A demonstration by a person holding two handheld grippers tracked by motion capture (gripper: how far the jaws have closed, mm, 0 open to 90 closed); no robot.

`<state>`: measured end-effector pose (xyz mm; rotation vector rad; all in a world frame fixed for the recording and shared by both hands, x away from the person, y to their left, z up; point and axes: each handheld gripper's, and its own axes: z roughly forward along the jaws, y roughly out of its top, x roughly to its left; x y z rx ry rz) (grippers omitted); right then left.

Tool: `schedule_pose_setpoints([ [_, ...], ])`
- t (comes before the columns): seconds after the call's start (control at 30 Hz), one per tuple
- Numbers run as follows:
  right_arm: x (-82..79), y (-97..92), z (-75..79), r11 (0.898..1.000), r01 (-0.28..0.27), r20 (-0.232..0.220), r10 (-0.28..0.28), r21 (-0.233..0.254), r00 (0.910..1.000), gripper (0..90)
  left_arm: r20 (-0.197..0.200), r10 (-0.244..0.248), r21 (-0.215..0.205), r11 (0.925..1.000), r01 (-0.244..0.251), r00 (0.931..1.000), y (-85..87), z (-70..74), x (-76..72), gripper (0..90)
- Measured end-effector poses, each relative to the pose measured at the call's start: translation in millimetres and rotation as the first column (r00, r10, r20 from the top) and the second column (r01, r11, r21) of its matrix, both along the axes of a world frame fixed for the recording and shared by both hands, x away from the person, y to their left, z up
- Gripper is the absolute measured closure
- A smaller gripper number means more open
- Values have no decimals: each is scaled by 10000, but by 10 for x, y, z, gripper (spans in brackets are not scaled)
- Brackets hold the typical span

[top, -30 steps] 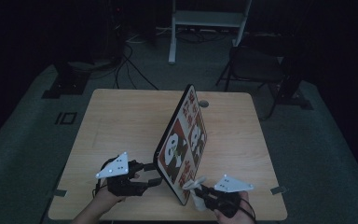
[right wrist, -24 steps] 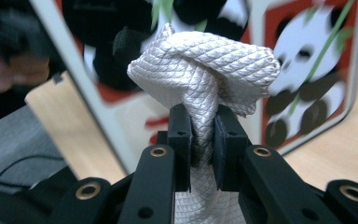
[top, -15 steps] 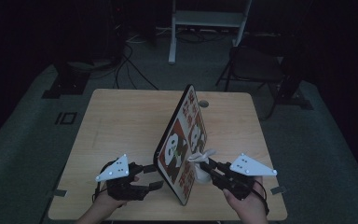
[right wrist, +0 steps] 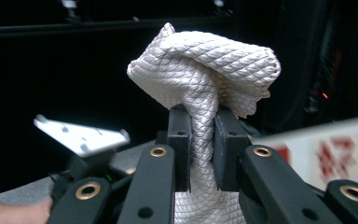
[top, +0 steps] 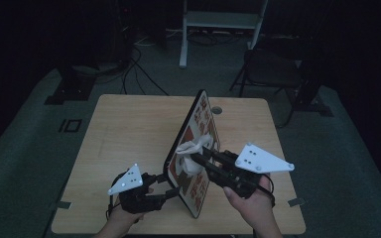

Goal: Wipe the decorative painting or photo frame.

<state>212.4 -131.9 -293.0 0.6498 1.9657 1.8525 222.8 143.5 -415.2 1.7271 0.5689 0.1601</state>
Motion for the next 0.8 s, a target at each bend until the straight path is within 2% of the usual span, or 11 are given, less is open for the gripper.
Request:
schedule_pose_setpoints([
  [0.13, -5, 167, 145, 9981, -588, 278, 582, 194, 9979, 792, 64, -8, 27, 10000, 8, 10000, -4, 9, -24, 543],
  [0.2, -2, 207, 169, 9971, -723, 321, 715, 244, 9969, 792, 210, -5, 134, 9999, 2, 9998, -10, 17, -40, 563],
  [0.27, -3, 326, 221, 9935, -1088, 382, 1075, 335, 9935, 791, 320, -43, 215, 9998, 37, 9995, -26, 27, -67, 624],
  [0.33, 0, 409, 215, 9904, -1346, 346, 1335, 323, 9904, 791, 329, 8, 232, 9997, -16, 9995, -29, 30, -77, 638],
  [0.43, 20, 543, 116, 9872, -1596, 85, 1597, -61, 9871, 791, 328, 50, 232, 9997, -58, 9994, -28, 30, -83, 644],
  [0.47, 20, 543, 116, 9872, -1596, 85, 1597, -61, 9871, 791, 328, 50, 232, 9997, -58, 9994, -28, 30, -83, 647],
  [0.5, 57, 616, 19, 9884, -1400, 36, 1404, -585, 9901, 791, 324, 97, 249, 9996, -105, 9994, -25, 34, -87, 650],
  [0.53, 87, 635, -27, 9882, -1317, -73, 1315, -783, 9913, 791, 337, 101, 261, 9996, -110, 9994, -24, 36, -90, 653],
  [0.6, 124, 638, -66, 9888, -1261, -199, 1250, -795, 9920, 792, 356, 107, 279, 9995, -117, 9993, -24, 37, -91, 659],
  [0.63, 204, 609, -101, 9917, -897, -202, 882, -922, 9959, 792, 315, 121, 299, 9995, -131, 9994, -20, 40, -90, 662],
  [0.8, 347, 547, -111, 9915, -713, -505, 661, -1089, 9965, 793, 316, 217, 380, 9990, -229, 9993, -26, 52, -95, 668],
])
